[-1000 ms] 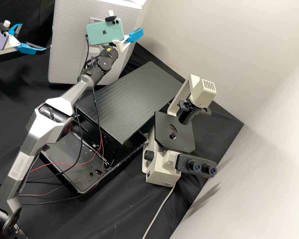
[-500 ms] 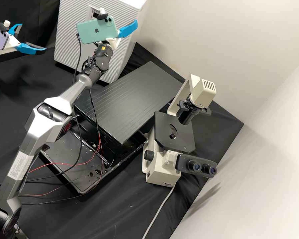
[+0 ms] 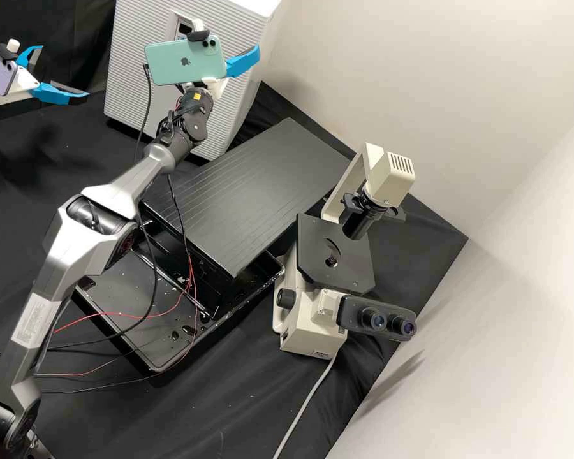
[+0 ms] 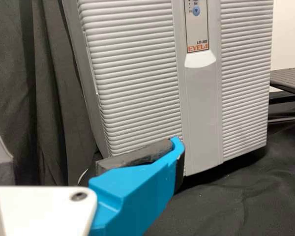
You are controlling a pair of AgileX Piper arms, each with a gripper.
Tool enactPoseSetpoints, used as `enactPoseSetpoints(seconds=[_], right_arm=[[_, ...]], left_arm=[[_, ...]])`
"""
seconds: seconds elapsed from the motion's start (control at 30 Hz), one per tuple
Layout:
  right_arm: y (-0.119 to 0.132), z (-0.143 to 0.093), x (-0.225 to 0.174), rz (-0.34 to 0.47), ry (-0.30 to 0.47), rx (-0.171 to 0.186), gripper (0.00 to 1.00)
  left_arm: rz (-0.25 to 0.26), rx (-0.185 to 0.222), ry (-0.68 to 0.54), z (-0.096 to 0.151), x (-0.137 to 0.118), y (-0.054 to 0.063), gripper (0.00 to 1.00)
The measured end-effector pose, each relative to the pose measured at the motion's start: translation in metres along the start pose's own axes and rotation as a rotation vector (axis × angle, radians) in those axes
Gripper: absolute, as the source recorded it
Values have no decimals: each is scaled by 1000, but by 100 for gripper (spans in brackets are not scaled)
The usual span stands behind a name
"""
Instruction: Close the incubator door
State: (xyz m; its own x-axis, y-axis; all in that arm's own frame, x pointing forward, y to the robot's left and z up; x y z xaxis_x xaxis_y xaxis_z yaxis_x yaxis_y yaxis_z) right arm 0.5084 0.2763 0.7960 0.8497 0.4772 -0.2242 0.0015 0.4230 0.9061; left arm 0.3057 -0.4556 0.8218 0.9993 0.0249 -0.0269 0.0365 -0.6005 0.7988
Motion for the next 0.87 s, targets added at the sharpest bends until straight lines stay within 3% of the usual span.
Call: enactPoseSetpoints(seconds=[0.13, 0.27, 0.43, 0.73, 0.87], right_arm=[[4, 4, -16, 54, -78, 21, 100], [14, 2, -49, 164, -122, 62, 100], [23, -1, -94, 280, -80, 48, 100], [18, 14, -172, 388, -9, 156, 100], [7, 23, -198, 390, -11, 168, 100]], left_arm=[[0, 0, 0, 0, 0, 0, 100], [0, 0, 0, 0, 0, 0, 100], [0, 0, 0, 0, 0, 0, 100], [0, 0, 0, 0, 0, 0, 100], [0, 0, 0, 0, 0, 0, 100]])
